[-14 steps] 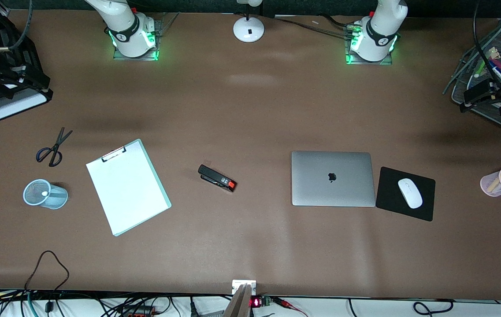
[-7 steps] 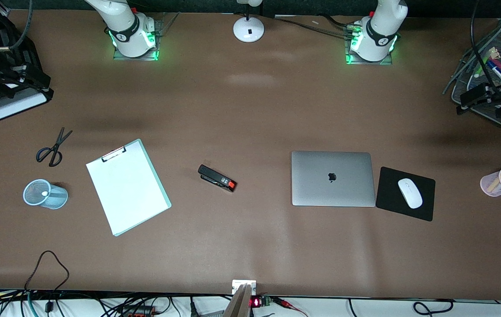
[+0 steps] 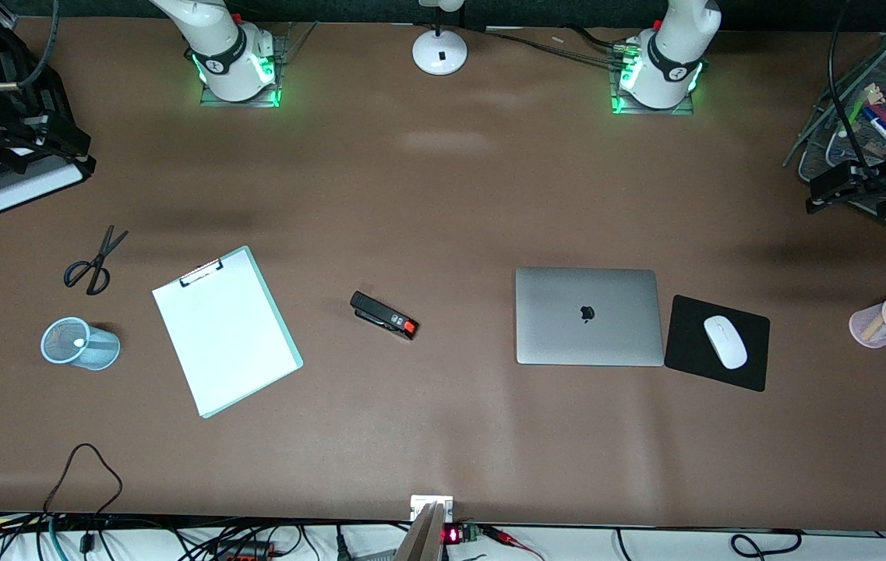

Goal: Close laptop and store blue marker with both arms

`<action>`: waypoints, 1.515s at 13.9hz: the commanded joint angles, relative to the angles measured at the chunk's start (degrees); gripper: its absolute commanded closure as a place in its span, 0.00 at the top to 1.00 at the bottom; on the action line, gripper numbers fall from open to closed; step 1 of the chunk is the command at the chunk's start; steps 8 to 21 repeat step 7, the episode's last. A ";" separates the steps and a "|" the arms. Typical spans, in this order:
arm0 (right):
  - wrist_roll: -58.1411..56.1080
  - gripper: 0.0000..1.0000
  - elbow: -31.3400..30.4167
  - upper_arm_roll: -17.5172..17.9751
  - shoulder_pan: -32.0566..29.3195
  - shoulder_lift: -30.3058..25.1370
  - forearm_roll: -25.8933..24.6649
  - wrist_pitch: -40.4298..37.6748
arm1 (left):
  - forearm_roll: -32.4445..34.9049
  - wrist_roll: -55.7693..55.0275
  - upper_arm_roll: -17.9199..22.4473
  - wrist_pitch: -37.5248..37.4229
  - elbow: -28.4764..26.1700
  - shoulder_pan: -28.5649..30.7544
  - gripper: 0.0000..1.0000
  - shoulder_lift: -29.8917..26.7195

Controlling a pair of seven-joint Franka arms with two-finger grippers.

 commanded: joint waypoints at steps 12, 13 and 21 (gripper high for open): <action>0.03 1.00 0.56 0.10 -0.30 0.28 0.90 -2.37 | 1.28 -0.05 0.04 -0.39 2.09 -1.03 1.00 1.69; 0.03 1.00 0.56 0.10 -0.30 0.28 0.90 -2.37 | 1.28 -0.05 0.04 -0.39 2.09 -1.03 1.00 1.69; 0.03 1.00 0.56 0.10 -0.30 0.28 0.90 -2.37 | 1.28 -0.05 0.04 -0.39 2.09 -1.03 1.00 1.69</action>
